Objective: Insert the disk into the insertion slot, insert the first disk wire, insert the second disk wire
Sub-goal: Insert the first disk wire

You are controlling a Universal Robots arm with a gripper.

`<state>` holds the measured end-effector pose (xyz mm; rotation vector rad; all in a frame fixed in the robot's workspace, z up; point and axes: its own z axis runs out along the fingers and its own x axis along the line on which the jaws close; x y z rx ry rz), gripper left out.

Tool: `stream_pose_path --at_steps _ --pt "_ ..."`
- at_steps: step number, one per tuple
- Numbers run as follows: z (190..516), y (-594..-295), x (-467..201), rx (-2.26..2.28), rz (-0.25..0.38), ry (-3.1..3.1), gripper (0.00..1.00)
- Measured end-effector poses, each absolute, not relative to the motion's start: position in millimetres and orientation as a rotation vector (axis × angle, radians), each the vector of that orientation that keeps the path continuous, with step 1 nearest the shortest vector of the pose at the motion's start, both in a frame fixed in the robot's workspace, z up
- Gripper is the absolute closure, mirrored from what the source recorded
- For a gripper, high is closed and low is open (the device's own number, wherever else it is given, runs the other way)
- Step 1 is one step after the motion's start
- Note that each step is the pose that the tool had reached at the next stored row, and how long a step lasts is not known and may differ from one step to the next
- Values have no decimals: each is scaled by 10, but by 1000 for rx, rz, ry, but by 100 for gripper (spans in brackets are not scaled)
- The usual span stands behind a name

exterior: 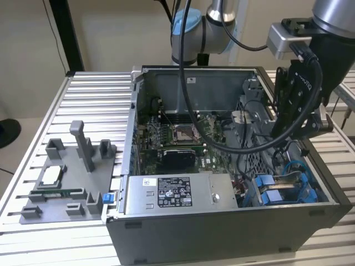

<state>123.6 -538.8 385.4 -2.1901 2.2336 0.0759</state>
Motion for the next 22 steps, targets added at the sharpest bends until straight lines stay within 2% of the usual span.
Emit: stream_pose_path --at_steps 22 --pt "3862 -5384 1237 -2197 76 2177 0"
